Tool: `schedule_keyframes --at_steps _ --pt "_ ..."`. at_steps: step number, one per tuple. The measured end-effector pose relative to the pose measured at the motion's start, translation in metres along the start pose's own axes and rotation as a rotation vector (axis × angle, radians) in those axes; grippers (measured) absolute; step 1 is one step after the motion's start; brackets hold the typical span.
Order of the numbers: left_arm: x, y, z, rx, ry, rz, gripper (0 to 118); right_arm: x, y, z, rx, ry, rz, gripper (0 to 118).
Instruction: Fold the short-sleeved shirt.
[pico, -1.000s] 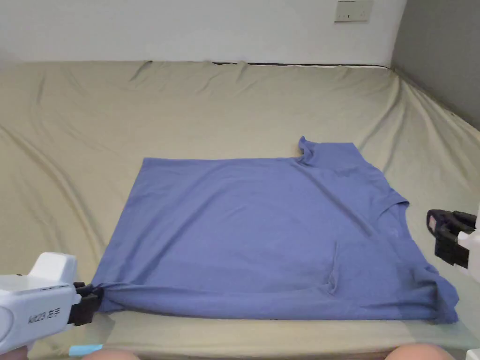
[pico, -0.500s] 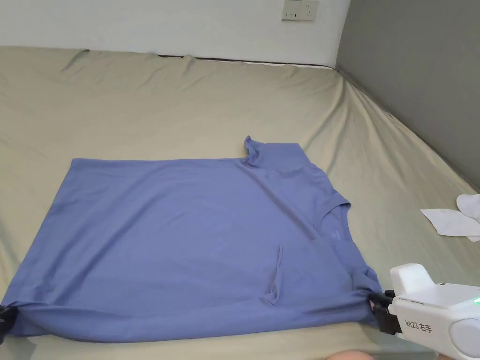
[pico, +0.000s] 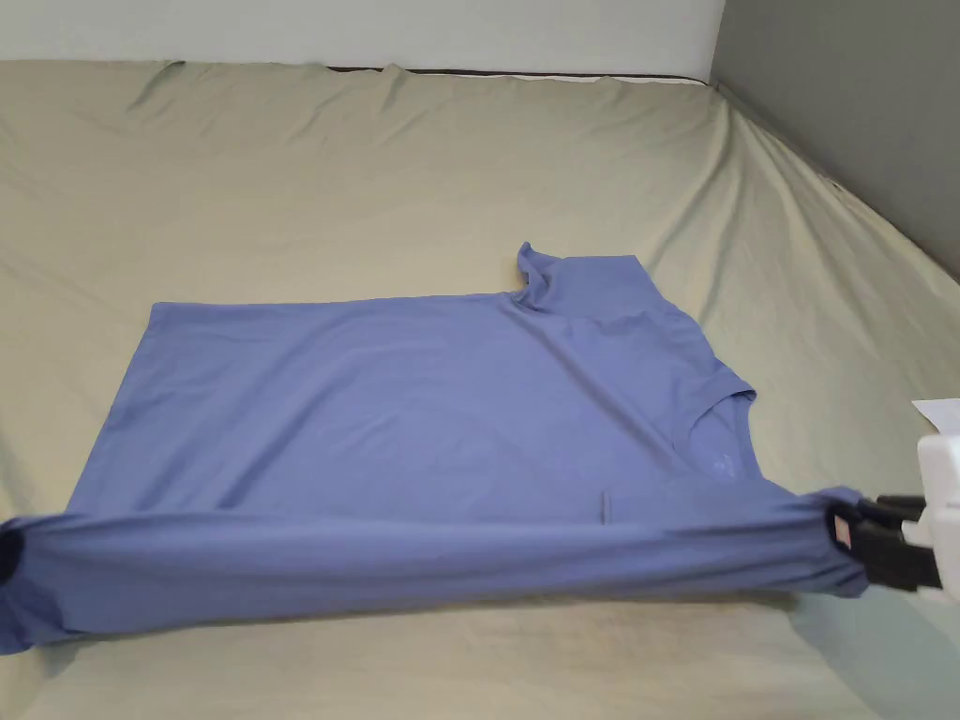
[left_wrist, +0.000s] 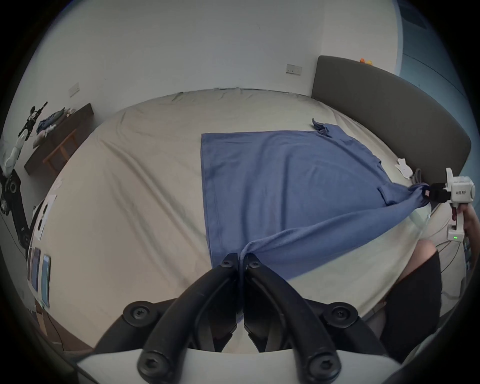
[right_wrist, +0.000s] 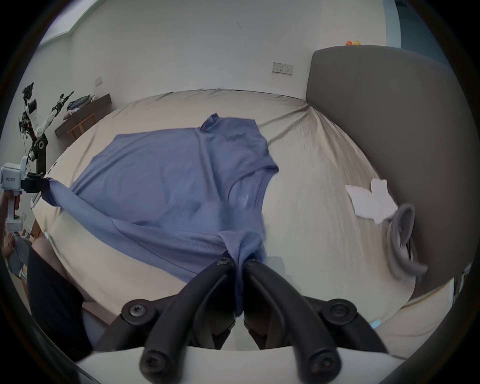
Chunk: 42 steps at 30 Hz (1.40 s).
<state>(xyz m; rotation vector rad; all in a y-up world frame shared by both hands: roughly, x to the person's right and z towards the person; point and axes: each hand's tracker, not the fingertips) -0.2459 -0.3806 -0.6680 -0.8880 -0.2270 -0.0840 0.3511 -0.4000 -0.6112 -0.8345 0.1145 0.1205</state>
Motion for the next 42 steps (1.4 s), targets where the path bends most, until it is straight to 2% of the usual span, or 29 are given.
schedule_keyframes --at_steps 2,8,13,16,17,19,20,21,25,27,28,30,31,33,34,35,36,38,40,42 --pt "-0.008 0.030 -0.018 -0.004 -0.011 0.032 0 0.006 0.029 -0.014 -0.022 0.009 0.004 4" --pt "-0.015 0.089 -0.096 -0.062 0.035 -0.001 0 0.017 0.095 -0.085 -0.129 -0.006 -0.019 4" --pt "-0.019 0.089 -0.146 -0.135 0.065 0.003 1 0.024 0.105 -0.144 -0.194 -0.057 -0.040 4" --pt "-0.024 0.079 -0.155 -0.145 0.109 0.030 8 0.024 0.096 -0.155 -0.201 -0.078 -0.036 6" --pt "-0.025 0.076 -0.153 -0.117 0.151 0.032 32 0.022 0.093 -0.153 -0.185 -0.111 -0.026 21" --pt "-0.027 0.070 -0.134 -0.033 0.212 0.032 80 0.021 0.089 -0.137 -0.085 -0.234 -0.019 67" --pt "-0.027 0.070 -0.122 0.002 0.209 0.039 93 0.020 0.088 -0.125 -0.017 -0.252 -0.022 86" --pt "-0.027 0.069 -0.103 0.058 0.205 0.052 93 0.021 0.086 -0.108 0.074 -0.260 -0.044 90" --pt "-0.003 0.059 -0.009 0.399 0.181 0.159 93 0.012 0.078 -0.032 0.372 -0.257 -0.197 90" --pt "0.014 0.043 0.039 0.589 0.188 0.183 93 -0.012 0.070 0.015 0.537 -0.239 -0.249 90" --pt "0.024 0.029 0.064 0.700 0.181 0.192 93 -0.022 0.061 0.035 0.605 -0.216 -0.252 89" --pt "0.044 0.010 0.097 0.812 0.180 0.179 91 -0.044 0.046 0.066 0.676 -0.228 -0.202 82" --pt "0.054 0.000 0.111 0.844 0.196 0.153 87 -0.053 0.041 0.070 0.723 -0.258 -0.134 75" --pt "0.073 -0.018 0.130 0.895 0.246 0.084 57 -0.082 0.028 0.095 0.849 -0.347 0.060 45" --pt "0.083 -0.024 0.132 0.908 0.269 0.045 36 -0.092 0.019 0.099 0.852 -0.366 0.064 29" --pt "0.092 -0.030 0.133 0.927 0.300 0.027 7 -0.102 0.015 0.099 0.862 -0.388 0.053 13" --pt "0.098 -0.034 0.130 0.941 0.325 0.020 0 -0.108 0.011 0.098 0.861 -0.380 0.047 11" --pt "0.096 -0.037 0.118 0.927 0.315 0.034 0 -0.117 0.003 0.094 0.863 -0.374 0.051 3" --pt "0.091 -0.044 0.111 0.865 0.206 0.054 0 -0.111 -0.005 0.085 0.823 -0.349 0.052 1" --pt "0.085 -0.053 0.104 0.855 0.247 0.055 0 -0.111 -0.012 0.079 0.802 -0.326 0.051 0"
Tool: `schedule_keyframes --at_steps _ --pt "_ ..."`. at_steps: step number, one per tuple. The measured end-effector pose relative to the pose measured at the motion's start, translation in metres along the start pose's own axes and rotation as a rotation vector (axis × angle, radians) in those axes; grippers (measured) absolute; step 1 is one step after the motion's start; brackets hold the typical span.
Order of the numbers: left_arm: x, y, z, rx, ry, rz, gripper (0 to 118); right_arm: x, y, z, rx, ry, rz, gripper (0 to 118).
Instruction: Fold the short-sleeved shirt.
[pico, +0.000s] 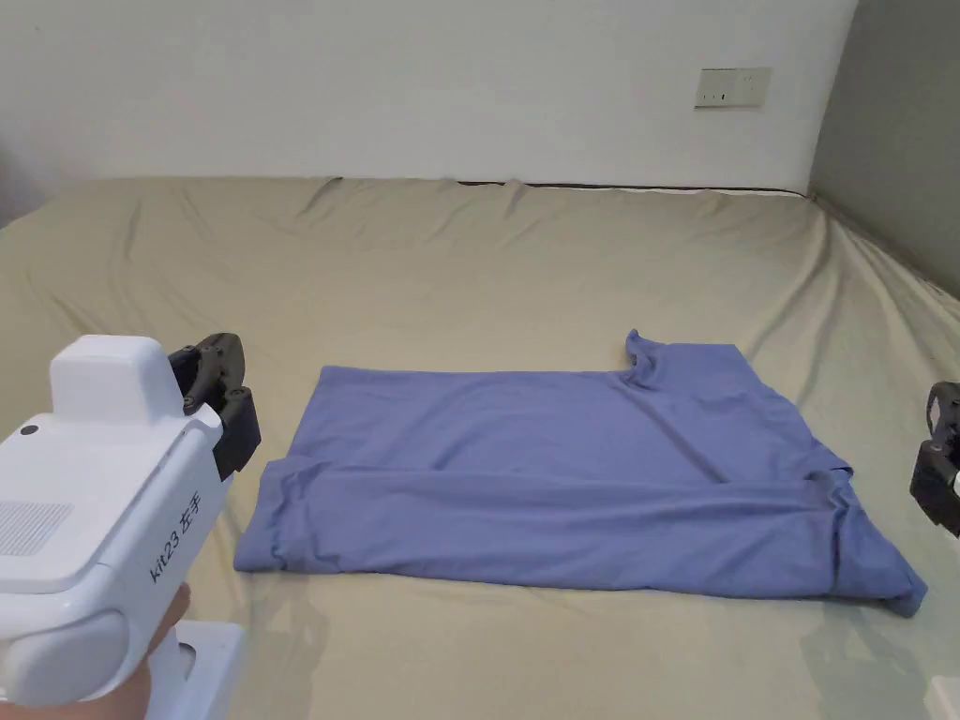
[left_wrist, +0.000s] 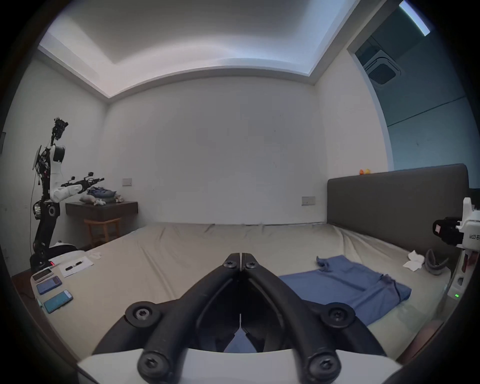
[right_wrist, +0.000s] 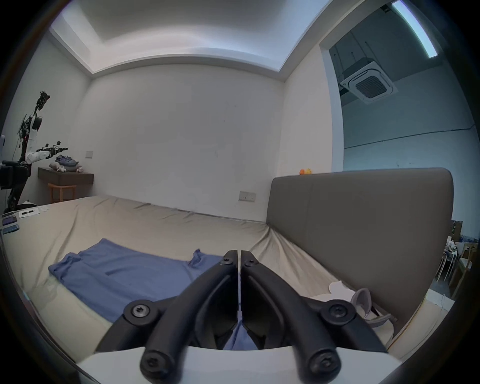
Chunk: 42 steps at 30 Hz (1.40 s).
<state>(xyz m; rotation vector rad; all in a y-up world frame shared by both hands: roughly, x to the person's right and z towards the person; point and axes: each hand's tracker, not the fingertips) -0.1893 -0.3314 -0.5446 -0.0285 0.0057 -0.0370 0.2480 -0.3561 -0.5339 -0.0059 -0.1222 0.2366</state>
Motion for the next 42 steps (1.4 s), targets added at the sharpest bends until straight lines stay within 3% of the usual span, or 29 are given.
schedule_keyframes --at_steps 3,5,8,12,17,18,19,20,21,22,25,27,29,30,31,33,36,37,38,39,40,41,42 --pt "-0.010 -0.009 -0.007 -0.084 0.004 0.022 0 0.006 -0.006 -0.004 -0.078 0.026 -0.009 0" --pt "-0.013 -0.013 -0.009 -0.080 0.015 0.020 0 0.010 -0.002 0.000 -0.035 0.006 -0.011 0" --pt "-0.016 -0.016 -0.010 -0.123 0.010 0.026 0 0.009 -0.006 -0.006 -0.081 0.011 -0.086 0" --pt "-0.018 -0.022 -0.025 -0.216 0.003 0.021 0 0.005 -0.007 -0.005 -0.082 0.036 -0.056 0" --pt "-0.035 -0.044 -0.109 -0.542 -0.049 0.093 0 0.004 -0.015 -0.008 -0.117 0.081 -0.080 0" --pt "-0.036 -0.056 -0.126 -0.596 -0.056 0.071 13 0.004 -0.016 -0.010 -0.126 0.086 -0.080 0" --pt "-0.038 -0.068 -0.143 -0.636 -0.048 0.033 39 0.004 -0.017 -0.012 -0.137 0.090 -0.082 0" --pt "-0.040 -0.080 -0.158 -0.679 -0.037 0.029 79 0.004 -0.019 -0.014 -0.148 0.094 -0.087 0" --pt "-0.042 -0.093 -0.171 -0.749 -0.028 0.021 97 0.005 -0.021 -0.014 -0.157 0.093 -0.093 0" --pt "-0.045 -0.107 -0.180 -0.825 -0.038 0.046 101 0.006 -0.021 -0.014 -0.159 0.094 -0.092 0" --pt "-0.047 -0.135 -0.194 -0.885 -0.044 0.095 86 0.008 -0.024 -0.016 -0.171 0.089 -0.078 0" --pt "-0.044 -0.150 -0.198 -0.907 -0.042 0.076 48 0.011 -0.029 -0.020 -0.224 0.100 -0.113 0" --pt "-0.040 -0.162 -0.196 -0.931 -0.053 0.051 37 0.012 -0.033 -0.024 -0.241 0.098 -0.115 0" --pt "-0.035 -0.160 -0.189 -0.875 -0.046 0.001 15 0.012 -0.034 -0.027 -0.255 0.095 -0.103 0" --pt "-0.032 -0.158 -0.185 -0.860 -0.077 -0.025 4 0.011 -0.035 -0.029 -0.263 0.095 -0.078 0" --pt "-0.028 -0.152 -0.181 -0.849 -0.139 0.013 4 0.010 -0.034 -0.034 -0.273 0.101 -0.047 0" --pt "-0.022 -0.146 -0.172 -0.806 -0.145 -0.072 4 0.018 -0.037 -0.048 -0.316 0.128 -0.069 0" --pt "-0.024 -0.141 -0.170 -0.798 -0.147 -0.065 4 0.022 -0.044 -0.056 -0.393 0.183 -0.123 0" --pt "-0.027 -0.136 -0.168 -0.785 -0.143 -0.049 4 0.028 -0.053 -0.066 -0.456 0.224 -0.122 3" --pt "-0.029 -0.129 -0.165 -0.765 -0.143 -0.025 4 0.034 -0.062 -0.074 -0.517 0.207 -0.102 10" --pt "-0.031 -0.123 -0.163 -0.753 -0.139 0.004 4 0.041 -0.069 -0.084 -0.470 0.176 -0.071 32" --pt "-0.033 -0.119 -0.162 -0.745 -0.136 0.029 4 0.048 -0.078 -0.093 -0.497 0.158 -0.069 74" --pt "-0.036 -0.115 -0.162 -0.743 -0.142 0.052 4 0.054 -0.095 -0.107 -0.618 0.146 -0.113 96"
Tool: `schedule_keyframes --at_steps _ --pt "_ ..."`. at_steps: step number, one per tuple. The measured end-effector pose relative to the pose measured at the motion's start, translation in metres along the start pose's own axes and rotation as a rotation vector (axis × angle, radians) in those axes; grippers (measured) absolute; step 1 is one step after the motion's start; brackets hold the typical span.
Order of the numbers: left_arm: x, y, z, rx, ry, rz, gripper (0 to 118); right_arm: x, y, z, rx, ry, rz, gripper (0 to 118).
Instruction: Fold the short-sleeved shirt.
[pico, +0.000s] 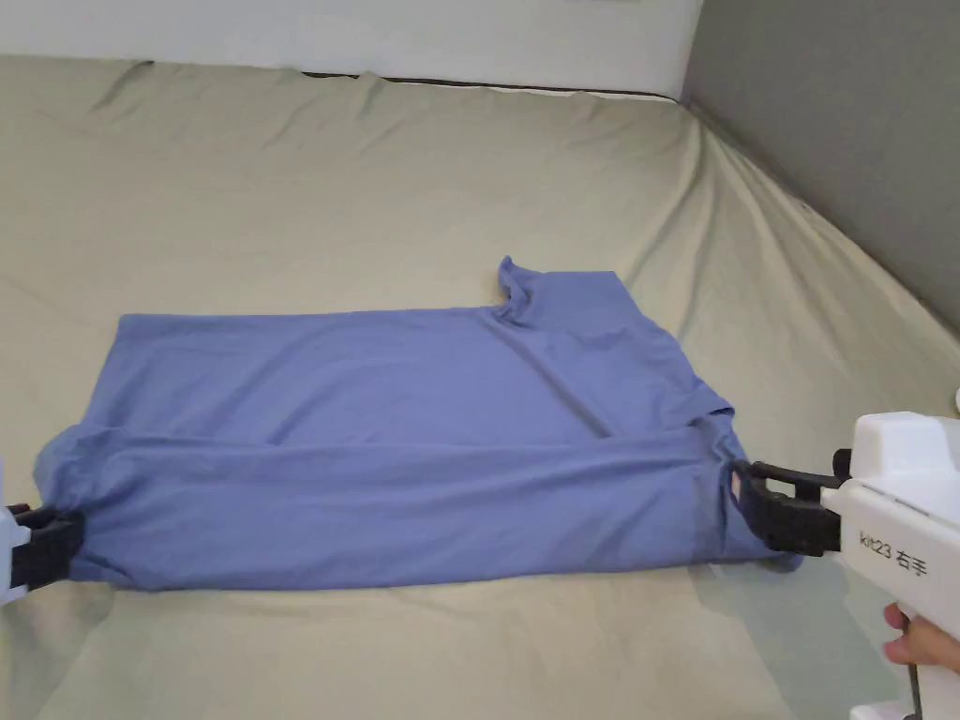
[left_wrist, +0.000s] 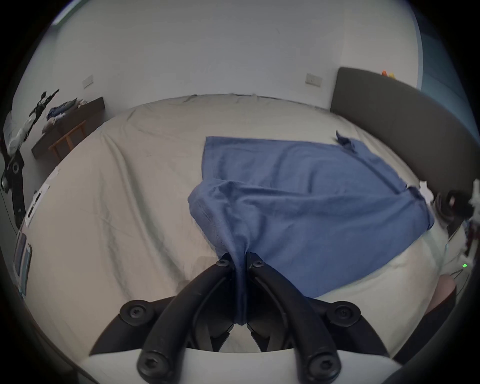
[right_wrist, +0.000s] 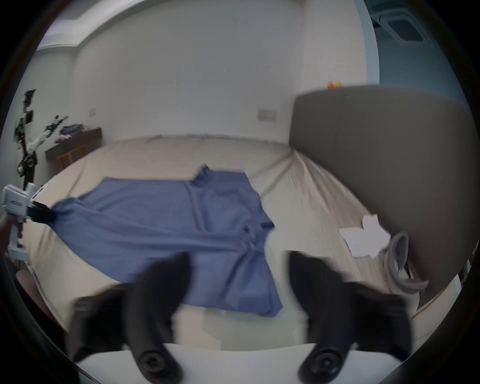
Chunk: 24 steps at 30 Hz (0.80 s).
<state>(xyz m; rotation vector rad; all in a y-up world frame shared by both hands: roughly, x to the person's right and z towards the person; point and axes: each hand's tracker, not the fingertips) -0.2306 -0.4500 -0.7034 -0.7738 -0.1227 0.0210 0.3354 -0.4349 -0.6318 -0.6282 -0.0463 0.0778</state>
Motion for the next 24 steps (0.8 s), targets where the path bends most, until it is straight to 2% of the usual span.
schedule_keyframes --at_steps 1,4,5,6,7,8,9,11,15,18,20,23,24 --pt "0.000 0.001 0.001 -0.004 -0.001 -0.003 4 0.008 -0.004 -0.017 -0.063 -0.005 -0.008 104" --pt "0.008 0.003 0.000 -0.003 0.014 -0.033 4 0.021 -0.021 -0.060 -0.167 -0.052 -0.007 103" --pt "0.010 0.002 0.000 -0.009 0.022 -0.049 4 0.023 -0.026 -0.068 -0.190 -0.029 -0.028 95" --pt "0.013 0.001 -0.003 -0.016 0.029 -0.064 4 0.024 -0.031 -0.075 -0.219 0.013 -0.061 75" --pt "0.015 -0.001 -0.004 -0.024 0.034 -0.077 4 0.024 -0.034 -0.081 -0.255 0.063 -0.103 43" --pt "0.016 -0.002 -0.004 -0.029 0.036 -0.082 4 0.023 -0.037 -0.082 -0.261 0.098 -0.133 7" --pt "0.017 -0.003 -0.003 -0.032 0.034 -0.083 4 0.020 -0.040 -0.080 -0.234 0.100 -0.145 6" --pt "0.016 -0.004 -0.003 -0.039 0.034 -0.084 4 0.012 -0.037 -0.074 -0.213 0.057 -0.087 6" --pt "0.009 0.002 0.012 -0.018 0.008 -0.055 4 0.017 -0.028 -0.061 -0.171 0.037 -0.044 6" --pt "0.002 0.011 0.038 0.020 -0.038 -0.013 4 0.029 -0.013 -0.035 -0.121 0.059 -0.056 6" --pt "-0.001 0.015 0.058 0.031 -0.078 0.007 4 0.032 -0.004 -0.015 -0.103 0.082 -0.034 6" --pt "-0.001 0.009 0.091 0.035 -0.087 -0.022 4 0.030 0.003 0.022 -0.089 0.092 -0.003 6" --pt "-0.001 0.005 0.101 0.033 -0.084 -0.041 4 0.033 0.002 0.032 -0.102 0.121 -0.002 6"
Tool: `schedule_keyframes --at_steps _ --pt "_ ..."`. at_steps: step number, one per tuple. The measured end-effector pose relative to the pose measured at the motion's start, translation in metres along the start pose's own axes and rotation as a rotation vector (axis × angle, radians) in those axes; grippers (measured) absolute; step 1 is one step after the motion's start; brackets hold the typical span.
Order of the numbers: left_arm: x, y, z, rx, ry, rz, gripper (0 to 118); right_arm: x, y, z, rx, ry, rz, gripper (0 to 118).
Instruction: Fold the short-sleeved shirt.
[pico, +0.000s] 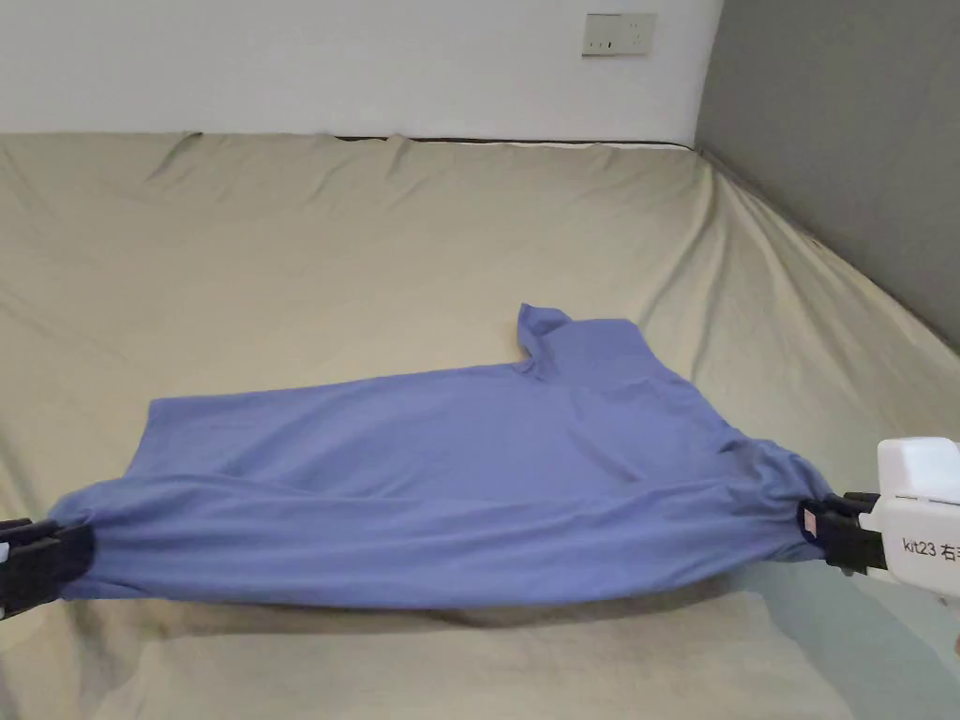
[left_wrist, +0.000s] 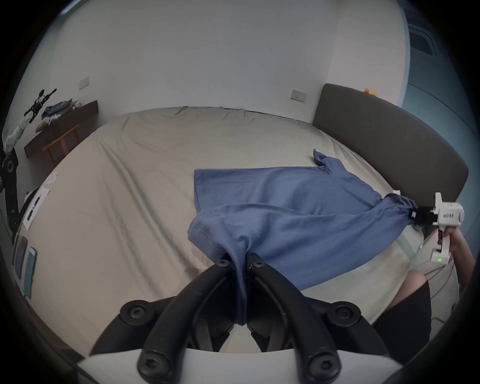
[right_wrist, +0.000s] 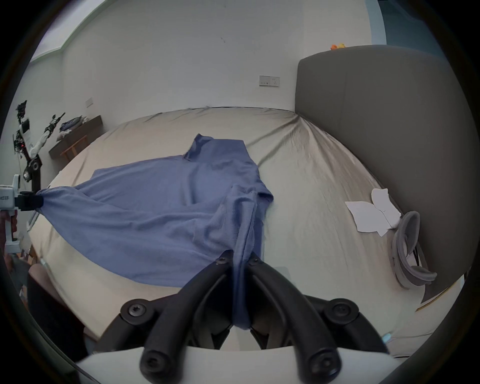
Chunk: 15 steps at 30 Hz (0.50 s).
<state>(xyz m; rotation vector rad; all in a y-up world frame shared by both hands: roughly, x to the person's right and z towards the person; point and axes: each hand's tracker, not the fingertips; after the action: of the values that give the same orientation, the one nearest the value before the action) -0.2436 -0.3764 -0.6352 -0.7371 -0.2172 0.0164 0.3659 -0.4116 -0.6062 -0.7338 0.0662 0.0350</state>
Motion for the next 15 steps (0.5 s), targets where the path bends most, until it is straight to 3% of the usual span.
schedule_keyframes --at_steps 2,6,15 --pt "-0.001 -0.011 0.013 -0.019 0.004 -0.009 4 -0.001 -0.010 0.016 -0.021 0.012 0.006 6" --pt "-0.007 -0.046 0.015 -0.105 -0.002 -0.007 4 -0.018 -0.041 0.037 -0.109 -0.013 0.147 6" --pt "0.001 -0.103 -0.034 -0.298 0.070 -0.059 4 -0.019 -0.087 0.007 -0.191 -0.050 0.130 6"
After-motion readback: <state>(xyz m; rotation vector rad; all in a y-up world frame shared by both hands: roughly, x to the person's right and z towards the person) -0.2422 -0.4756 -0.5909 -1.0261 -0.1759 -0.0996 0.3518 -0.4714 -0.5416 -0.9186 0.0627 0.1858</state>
